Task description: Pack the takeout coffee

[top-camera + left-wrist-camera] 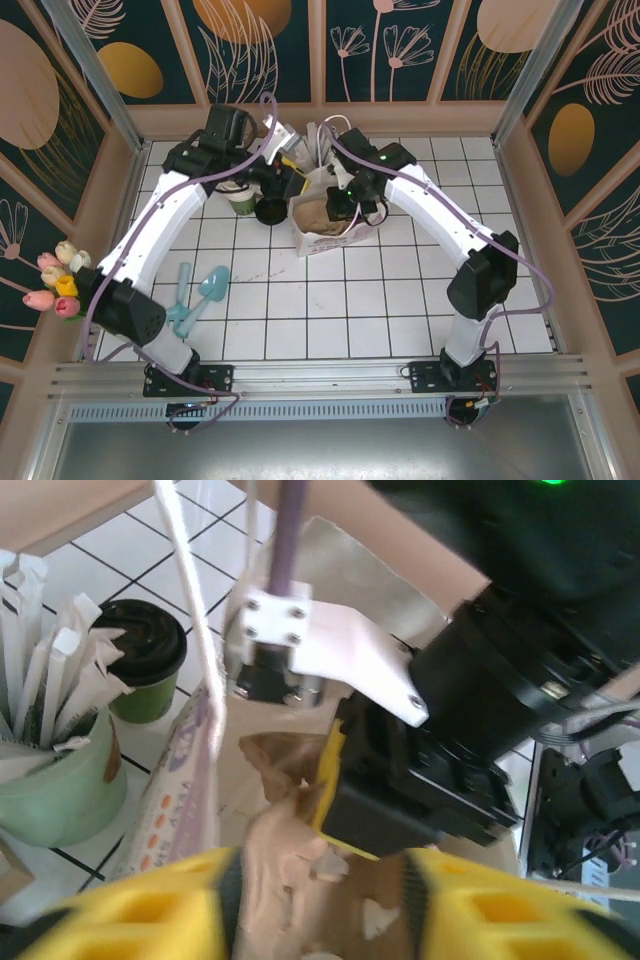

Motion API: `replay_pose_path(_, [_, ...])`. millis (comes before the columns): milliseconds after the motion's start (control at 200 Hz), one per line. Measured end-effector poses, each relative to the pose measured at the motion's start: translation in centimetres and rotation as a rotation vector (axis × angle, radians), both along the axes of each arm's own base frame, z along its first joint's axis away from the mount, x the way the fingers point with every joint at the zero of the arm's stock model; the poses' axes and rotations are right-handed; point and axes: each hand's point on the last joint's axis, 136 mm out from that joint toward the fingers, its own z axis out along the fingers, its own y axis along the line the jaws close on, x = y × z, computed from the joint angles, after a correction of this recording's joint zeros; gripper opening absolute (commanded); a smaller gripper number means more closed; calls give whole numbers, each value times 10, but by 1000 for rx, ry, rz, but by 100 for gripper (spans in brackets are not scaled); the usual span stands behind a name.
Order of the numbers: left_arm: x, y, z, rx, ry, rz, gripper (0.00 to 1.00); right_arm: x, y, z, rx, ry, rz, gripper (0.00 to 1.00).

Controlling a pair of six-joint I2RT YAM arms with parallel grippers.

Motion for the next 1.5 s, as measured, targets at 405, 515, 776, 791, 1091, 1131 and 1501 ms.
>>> replay_pose_path(405, [-109, -3, 20, -202, -353, -62, 88, 4, 3, 7, -12, 23, -12, 17])
replay_pose_path(515, [-95, -17, 16, -205, -397, -29, 85, 4, 1, 7, -19, 27, -25, 17])
replay_pose_path(776, [-100, -51, 4, -251, -379, -164, 65, 5, 1, 3, -25, 27, -43, 17])
replay_pose_path(791, [-101, -52, 6, -260, -382, -173, 62, 4, 1, 3, -25, 28, -43, 17])
replay_pose_path(1091, [-143, -78, 22, -325, -431, -391, 41, 3, 2, 0, -27, 39, -54, 17])
replay_pose_path(1131, [-145, -83, 22, -322, -432, -412, 39, 3, 2, 0, -26, 39, -57, 17])
replay_pose_path(1501, [-175, -108, 19, -273, -422, -597, 33, 12, 10, 8, -3, 45, -99, 16])
